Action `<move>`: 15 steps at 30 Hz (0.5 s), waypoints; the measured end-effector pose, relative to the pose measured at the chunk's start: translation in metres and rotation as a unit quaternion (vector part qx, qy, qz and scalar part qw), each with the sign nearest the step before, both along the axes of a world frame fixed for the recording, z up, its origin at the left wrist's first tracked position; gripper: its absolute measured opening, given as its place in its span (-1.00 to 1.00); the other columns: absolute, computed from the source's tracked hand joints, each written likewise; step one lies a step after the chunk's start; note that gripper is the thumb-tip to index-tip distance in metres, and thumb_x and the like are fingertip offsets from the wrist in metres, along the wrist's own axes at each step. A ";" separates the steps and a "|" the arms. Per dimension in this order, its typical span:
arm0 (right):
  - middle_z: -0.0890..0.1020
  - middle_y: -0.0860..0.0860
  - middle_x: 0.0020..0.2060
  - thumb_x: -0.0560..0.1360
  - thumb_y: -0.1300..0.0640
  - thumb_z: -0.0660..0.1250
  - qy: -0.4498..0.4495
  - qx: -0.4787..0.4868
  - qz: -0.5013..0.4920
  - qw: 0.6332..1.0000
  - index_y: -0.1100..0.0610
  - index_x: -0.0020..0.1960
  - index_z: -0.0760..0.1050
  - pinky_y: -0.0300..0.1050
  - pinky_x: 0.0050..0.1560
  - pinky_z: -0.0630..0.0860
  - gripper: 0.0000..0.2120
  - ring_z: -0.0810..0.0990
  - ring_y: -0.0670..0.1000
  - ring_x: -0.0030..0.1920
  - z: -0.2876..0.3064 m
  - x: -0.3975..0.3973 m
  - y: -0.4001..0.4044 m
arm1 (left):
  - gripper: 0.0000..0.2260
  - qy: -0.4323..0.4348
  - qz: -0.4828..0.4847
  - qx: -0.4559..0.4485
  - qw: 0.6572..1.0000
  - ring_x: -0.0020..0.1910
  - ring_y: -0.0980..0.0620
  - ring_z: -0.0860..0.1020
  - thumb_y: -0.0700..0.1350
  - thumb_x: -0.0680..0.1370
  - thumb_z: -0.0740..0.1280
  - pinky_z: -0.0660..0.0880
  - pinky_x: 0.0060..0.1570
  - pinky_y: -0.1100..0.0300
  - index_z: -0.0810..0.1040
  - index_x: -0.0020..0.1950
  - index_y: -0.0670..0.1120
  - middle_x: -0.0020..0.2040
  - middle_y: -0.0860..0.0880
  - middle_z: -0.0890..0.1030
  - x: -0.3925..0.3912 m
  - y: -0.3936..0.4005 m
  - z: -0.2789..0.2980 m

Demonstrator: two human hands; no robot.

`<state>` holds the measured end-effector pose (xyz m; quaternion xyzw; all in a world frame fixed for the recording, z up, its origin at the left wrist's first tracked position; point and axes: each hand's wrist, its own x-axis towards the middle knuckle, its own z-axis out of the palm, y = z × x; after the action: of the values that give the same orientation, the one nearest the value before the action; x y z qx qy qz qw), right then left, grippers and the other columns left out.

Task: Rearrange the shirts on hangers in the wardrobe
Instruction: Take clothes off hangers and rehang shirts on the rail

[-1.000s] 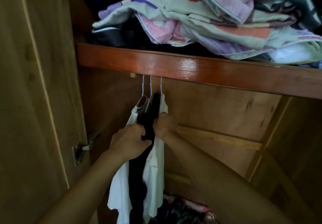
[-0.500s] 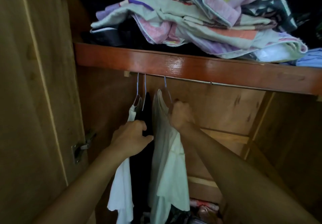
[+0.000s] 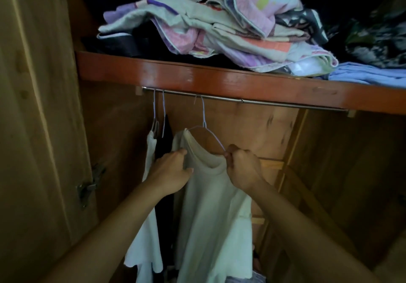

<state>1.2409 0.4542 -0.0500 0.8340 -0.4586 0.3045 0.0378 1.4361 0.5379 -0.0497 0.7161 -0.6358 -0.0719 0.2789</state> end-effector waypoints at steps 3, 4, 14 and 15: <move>0.67 0.15 -0.22 0.59 0.08 0.20 0.029 -0.017 -0.023 0.999 0.05 0.04 0.50 -0.10 -0.36 0.27 -0.87 0.63 0.24 -0.23 -0.001 -0.030 0.016 | -0.66 -0.025 -0.011 -0.001 1.000 0.04 -0.05 0.59 0.04 0.58 0.29 0.54 -0.10 0.07 0.38 0.32 -0.01 0.10 -0.04 0.60 -0.005 -0.005 -0.007; 0.67 0.12 -0.23 0.58 0.08 0.21 0.042 -0.022 -0.034 0.998 0.02 0.03 0.50 -0.11 -0.35 0.26 -0.89 0.64 0.23 -0.23 -0.001 -0.040 0.023 | -0.66 -0.035 -0.014 -0.002 0.999 0.06 -0.06 0.59 0.04 0.59 0.27 0.49 -0.12 0.10 0.36 0.34 -0.01 0.13 -0.05 0.60 -0.008 -0.007 -0.008; 0.65 0.06 -0.28 0.53 0.09 0.33 0.091 -0.065 -0.114 0.987 -0.02 0.07 0.56 0.00 -0.38 0.45 -0.87 0.62 0.27 -0.28 0.004 -0.147 0.105 | -0.33 -0.078 -0.093 0.029 0.992 0.59 -0.12 -0.06 -0.08 0.66 0.18 0.01 0.52 0.00 -0.18 0.60 -0.15 0.61 -0.19 -0.06 -0.053 -0.018 -0.028; 0.66 0.06 -0.27 0.54 0.08 0.32 0.085 -0.062 -0.120 0.987 -0.02 0.05 0.55 0.00 -0.37 0.46 -0.90 0.63 0.27 -0.26 0.004 -0.160 0.114 | -0.38 -0.079 -0.096 0.022 0.992 0.58 -0.12 0.02 -0.10 0.66 0.17 0.06 0.51 0.01 -0.10 0.60 -0.17 0.60 -0.20 0.03 -0.060 -0.018 -0.029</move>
<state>1.0813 0.5686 -0.0461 0.7920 -0.5304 0.2536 0.1647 1.3765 0.5200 -0.0783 0.6611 -0.7201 -0.0556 0.2033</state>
